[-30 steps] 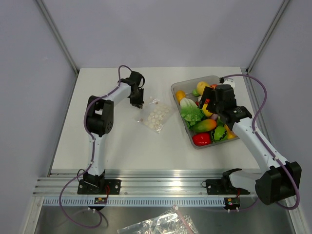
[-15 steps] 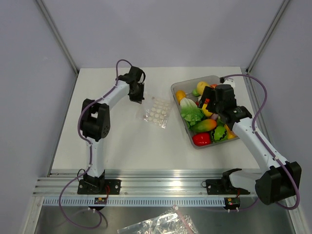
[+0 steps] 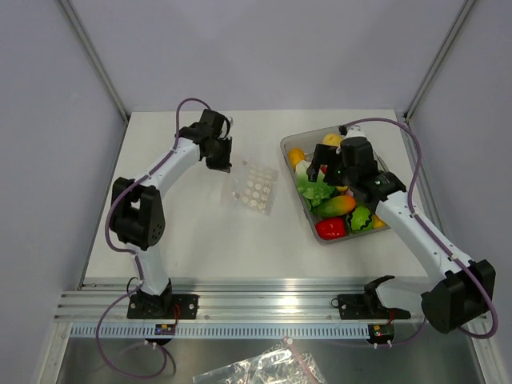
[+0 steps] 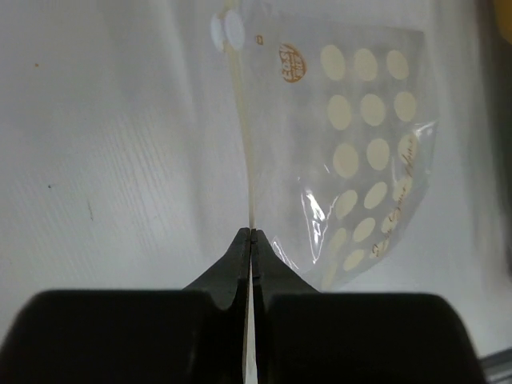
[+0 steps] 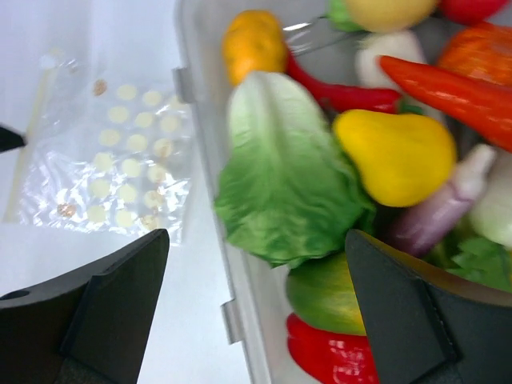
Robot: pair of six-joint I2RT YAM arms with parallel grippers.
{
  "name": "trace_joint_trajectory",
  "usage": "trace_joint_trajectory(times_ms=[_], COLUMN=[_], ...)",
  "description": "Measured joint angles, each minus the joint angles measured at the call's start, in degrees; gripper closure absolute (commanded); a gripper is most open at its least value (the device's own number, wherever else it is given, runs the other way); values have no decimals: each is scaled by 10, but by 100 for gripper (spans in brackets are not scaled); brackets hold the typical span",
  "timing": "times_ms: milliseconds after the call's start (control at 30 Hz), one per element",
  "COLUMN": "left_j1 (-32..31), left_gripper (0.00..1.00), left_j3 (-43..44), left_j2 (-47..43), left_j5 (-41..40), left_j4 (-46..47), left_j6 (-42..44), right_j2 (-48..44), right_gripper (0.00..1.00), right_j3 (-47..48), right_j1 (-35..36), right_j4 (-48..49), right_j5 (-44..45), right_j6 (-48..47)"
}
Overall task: Place the food in the zip-top bag and seal the zipper
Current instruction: Pick up the zipper food storage bag at the center of the board.
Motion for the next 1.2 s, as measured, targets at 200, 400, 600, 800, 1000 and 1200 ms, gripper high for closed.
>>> trace_joint_trajectory(times_ms=[200, 400, 600, 800, 1000, 1200], left_j1=[-1, 0, 0, 4, 9, 10], left_gripper=[100, 100, 100, 100, 100, 100], left_j3=[-35, -35, -35, -35, -36, -35], left_j2=[-74, -80, -81, -97, -139, -160], left_j5=[96, 186, 252, 290, 312, 328], left_j4=[32, 47, 39, 17, 3, -13], left_j6=[51, 100, 148, 201, 239, 262], right_j2=[50, 174, 276, 287, 322, 348], right_gripper=[12, 21, 21, 29, 28, 28], right_j3=[75, 172, 216, 205, 228, 226], right_j1=[63, 66, 62, -14, -59, -49], right_j4=[17, 42, 46, 96, 104, 119], right_j5=[-111, -214, -315, -490, -582, -615], right_j6=[-58, -141, -252, -274, -298, -301])
